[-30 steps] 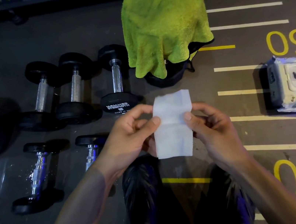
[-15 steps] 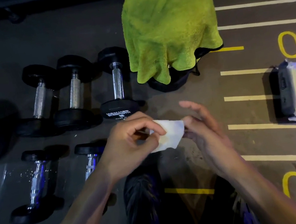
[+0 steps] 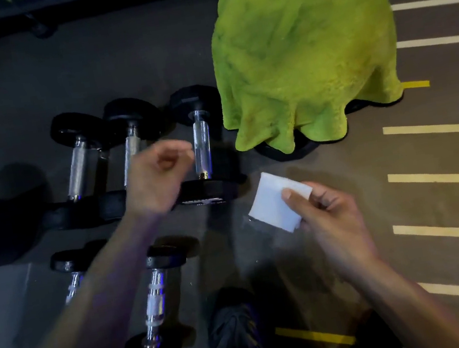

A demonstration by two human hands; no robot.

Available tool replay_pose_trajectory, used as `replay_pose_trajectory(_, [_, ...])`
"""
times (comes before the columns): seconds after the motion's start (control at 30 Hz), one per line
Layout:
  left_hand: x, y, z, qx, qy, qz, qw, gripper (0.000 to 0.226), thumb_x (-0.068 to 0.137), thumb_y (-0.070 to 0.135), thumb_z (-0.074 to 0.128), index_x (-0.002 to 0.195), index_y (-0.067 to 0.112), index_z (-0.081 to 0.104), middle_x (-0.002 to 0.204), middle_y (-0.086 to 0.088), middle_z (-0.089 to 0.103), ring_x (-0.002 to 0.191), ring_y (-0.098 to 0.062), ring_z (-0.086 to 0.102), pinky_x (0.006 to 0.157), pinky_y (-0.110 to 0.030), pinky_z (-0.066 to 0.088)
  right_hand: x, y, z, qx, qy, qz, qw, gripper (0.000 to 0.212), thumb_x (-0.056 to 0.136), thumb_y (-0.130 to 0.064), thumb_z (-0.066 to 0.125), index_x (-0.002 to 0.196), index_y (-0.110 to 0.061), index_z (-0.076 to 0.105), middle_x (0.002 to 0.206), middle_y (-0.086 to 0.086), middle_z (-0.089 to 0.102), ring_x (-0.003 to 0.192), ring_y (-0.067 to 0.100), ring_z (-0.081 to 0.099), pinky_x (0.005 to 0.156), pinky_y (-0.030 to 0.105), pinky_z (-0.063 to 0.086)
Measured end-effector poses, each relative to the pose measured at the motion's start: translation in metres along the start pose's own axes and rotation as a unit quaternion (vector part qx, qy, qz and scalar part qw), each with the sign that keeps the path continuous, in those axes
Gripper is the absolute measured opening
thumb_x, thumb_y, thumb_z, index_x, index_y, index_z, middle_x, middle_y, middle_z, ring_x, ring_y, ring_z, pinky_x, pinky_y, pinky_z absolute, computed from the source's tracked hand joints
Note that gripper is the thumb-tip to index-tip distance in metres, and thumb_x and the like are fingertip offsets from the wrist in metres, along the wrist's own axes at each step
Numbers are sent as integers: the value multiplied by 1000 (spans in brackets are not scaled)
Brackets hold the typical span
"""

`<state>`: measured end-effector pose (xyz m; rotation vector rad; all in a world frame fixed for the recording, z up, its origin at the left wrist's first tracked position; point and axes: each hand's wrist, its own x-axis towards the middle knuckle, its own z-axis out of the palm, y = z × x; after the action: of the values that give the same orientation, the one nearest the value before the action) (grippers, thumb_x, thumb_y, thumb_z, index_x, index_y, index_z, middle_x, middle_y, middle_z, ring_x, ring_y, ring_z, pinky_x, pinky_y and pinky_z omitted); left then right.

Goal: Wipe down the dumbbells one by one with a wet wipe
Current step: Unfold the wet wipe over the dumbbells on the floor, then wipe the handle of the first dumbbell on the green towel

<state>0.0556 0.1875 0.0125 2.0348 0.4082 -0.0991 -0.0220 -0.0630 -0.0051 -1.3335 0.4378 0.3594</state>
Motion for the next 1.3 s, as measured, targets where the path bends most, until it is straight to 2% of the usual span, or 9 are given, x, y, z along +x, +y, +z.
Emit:
replay_pose_trajectory(0.2, [107, -9, 24, 92, -37, -179, 979, 25, 87, 43, 81, 92, 19, 76, 82, 1, 72, 74, -17, 67, 74, -27, 56, 15, -7, 11, -5, -21, 16, 1000, 10, 96, -26, 70, 97, -23, 79, 103, 26, 72, 84, 22, 63, 83, 60, 55])
replay_pose_trajectory(0.37, [115, 1, 59, 18, -43, -219, 975, 25, 102, 26, 65, 84, 10, 59, 64, -6, 65, 41, -10, 59, 36, -20, 47, 18, -10, 11, -26, -10, 19, 999, 17, 99, -21, 65, 95, -28, 80, 88, 13, 74, 81, 14, 62, 79, 42, 52])
replay_pose_trajectory(0.47, [111, -15, 66, -8, -20, -202, 979, 34, 106, 31, 58, 78, 12, 61, 71, -10, 65, 41, -12, 62, 52, -27, 56, 15, -16, 10, -29, -22, 21, 999, 20, 99, -22, 64, 96, -33, 80, 92, 16, 75, 82, 15, 64, 82, 54, 56])
replay_pose_trajectory(0.53, [101, -20, 65, -23, 4, -184, 983, 33, 106, 32, 58, 78, 15, 61, 70, -6, 63, 50, -14, 61, 65, -33, 56, 10, -20, 8, -21, -22, 30, 999, 23, 99, -21, 63, 94, -35, 81, 98, 14, 77, 85, 15, 68, 90, 56, 55])
replay_pose_trajectory(0.77, [25, 21, 24, -113, 76, -44, 990, 17, 106, 14, 56, 90, 10, 62, 75, 0, 67, 55, 2, 63, 59, -18, 51, -10, -38, 8, -28, -39, 2, 999, 15, 94, -35, 66, 101, -31, 80, 97, 23, 72, 84, 21, 64, 85, 50, 53])
replay_pose_trajectory(0.93, [-13, 124, -27, -232, 131, 85, 960, 15, 102, 22, 63, 90, 15, 67, 73, 5, 77, 63, -9, 72, 60, -26, 58, -21, -61, 2, 18, -22, -54, 998, 46, 73, -59, 78, 107, -29, 80, 99, 16, 78, 92, 22, 68, 87, 46, 53])
replay_pose_trajectory(1.07, [-18, 211, -38, -312, 74, 216, 922, 18, 107, 21, 53, 96, 11, 65, 78, 7, 77, 67, -11, 70, 69, -34, 59, -25, -86, -9, 79, 20, -88, 993, 21, 84, -25, 66, 96, -23, 83, 102, 8, 80, 91, 17, 75, 70, 26, 62])
replay_pose_trajectory(1.23, [-7, 265, -4, -346, 16, 241, 906, 22, 109, 17, 50, 100, 3, 64, 72, -1, 74, 62, -16, 70, 66, -32, 57, -30, -117, -29, 110, 58, -146, 982, 33, 79, -33, 69, 100, -10, 78, 81, -5, 76, 72, 4, 68, 65, 19, 58])
replay_pose_trajectory(1.3, [-5, 269, 16, -340, -6, 226, 913, 20, 108, 19, 52, 100, 5, 65, 77, -4, 75, 63, -19, 73, 65, -31, 57, -34, -122, -37, 101, 84, -157, 979, 36, 81, -31, 67, 107, -7, 76, 91, 0, 79, 80, 10, 73, 69, 22, 60])
